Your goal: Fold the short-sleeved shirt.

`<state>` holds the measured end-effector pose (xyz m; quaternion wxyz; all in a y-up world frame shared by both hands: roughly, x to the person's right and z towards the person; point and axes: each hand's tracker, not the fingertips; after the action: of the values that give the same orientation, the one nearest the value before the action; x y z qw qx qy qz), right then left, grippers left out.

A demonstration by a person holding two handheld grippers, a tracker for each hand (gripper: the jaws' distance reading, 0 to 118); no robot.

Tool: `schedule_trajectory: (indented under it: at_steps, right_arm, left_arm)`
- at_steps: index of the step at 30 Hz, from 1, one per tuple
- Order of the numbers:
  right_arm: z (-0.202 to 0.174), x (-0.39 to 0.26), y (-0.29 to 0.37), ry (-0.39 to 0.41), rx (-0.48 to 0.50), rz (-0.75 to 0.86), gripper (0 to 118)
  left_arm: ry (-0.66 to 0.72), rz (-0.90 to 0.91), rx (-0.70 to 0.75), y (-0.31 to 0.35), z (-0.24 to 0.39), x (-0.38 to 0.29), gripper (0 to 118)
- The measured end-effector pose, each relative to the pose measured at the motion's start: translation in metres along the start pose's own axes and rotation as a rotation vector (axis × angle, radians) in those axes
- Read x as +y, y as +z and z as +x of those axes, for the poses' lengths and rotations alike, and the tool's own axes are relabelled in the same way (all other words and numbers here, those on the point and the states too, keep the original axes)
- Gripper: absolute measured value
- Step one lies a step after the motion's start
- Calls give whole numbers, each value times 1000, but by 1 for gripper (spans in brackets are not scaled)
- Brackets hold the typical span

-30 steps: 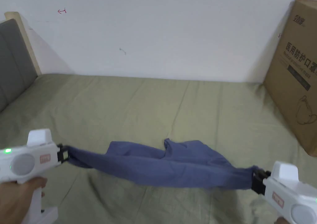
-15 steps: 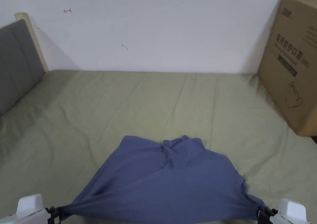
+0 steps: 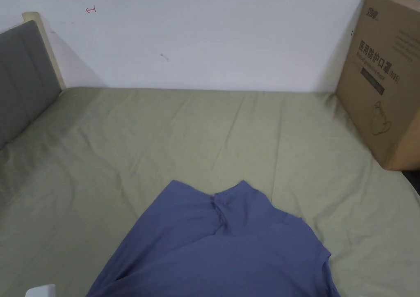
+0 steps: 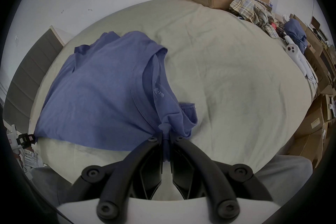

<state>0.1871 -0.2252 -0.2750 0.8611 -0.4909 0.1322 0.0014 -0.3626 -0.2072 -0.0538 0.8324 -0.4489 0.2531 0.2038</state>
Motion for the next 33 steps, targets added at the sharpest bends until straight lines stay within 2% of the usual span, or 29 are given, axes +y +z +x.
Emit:
schedule_trajectory:
  at_steps: [3, 4, 5, 6, 7, 8, 9, 10, 13, 17, 20, 23, 24, 25, 26, 27, 28, 29, 33]
  right_arm:
    - [-4, 2, 0, 6, -13, -1, 9]
    - [-5, 4, 3, 13, -16, -2, 17]
    - [-7, 7, 7, 19, -20, -2, 33]
    - [-8, 12, 13, 39, -48, -7, 58]
    - [-13, 16, 21, 59, -53, 15, 72]
    - [-14, 22, 34, 68, -30, 81, 78]
    - [-16, 31, 47, 73, -15, 142, 79]
    - [-18, 43, 62, 78, -10, 203, 79]
    - [-32, 79, 109, 114, 0, 387, 79]
    - [-58, 114, 173, 168, 9, 656, 79]
    - [-79, 126, 208, 184, -13, 789, 78]
    - [-95, 126, 228, 219, -41, 884, 77]
    - [-99, 125, 232, 233, -45, 907, 76]
    - [-103, 124, 234, 245, -44, 919, 72]
    - [-106, 122, 237, 253, -43, 930, 62]
    - [-108, 120, 239, 255, -40, 941, 39]
    - [-111, 117, 240, 249, -44, 956, 16]
    - [-114, 115, 241, 251, -61, 966, 0]
    - [-113, 113, 239, 267, -30, 958, 0]
  left_arm:
    - [29, -41, 4, -9, 3, -1, 5]
    - [47, -38, 13, -7, 4, 2, 11]
    - [67, -37, 9, -3, 5, 4, 21]
    - [78, -36, 12, 1, 7, 8, 42]
    - [83, -36, 1, 7, 8, 13, 64]
    - [104, -32, -13, 15, 10, 18, 81]
    - [129, 13, -51, 29, 15, 24, 97]
    - [143, 81, -98, 44, 19, 31, 101]
    - [113, 264, -192, 89, 37, 52, 101]
    - [27, 516, -193, 146, 73, 77, 101]
    - [-17, 661, -193, 177, 92, 86, 96]
    - [-44, 743, -168, 195, 108, 91, 67]
    - [-49, 751, -164, 198, 112, 92, 53]
    - [-54, 770, -156, 199, 114, 93, 45]
    - [-61, 789, -157, 201, 116, 91, 35]
    - [-73, 809, -162, 202, 118, 89, 16]
    - [-81, 817, -165, 203, 119, 87, 2]
    - [-97, 823, -174, 202, 120, 85, 0]
    - [-120, 810, -183, 203, 119, 80, 0]
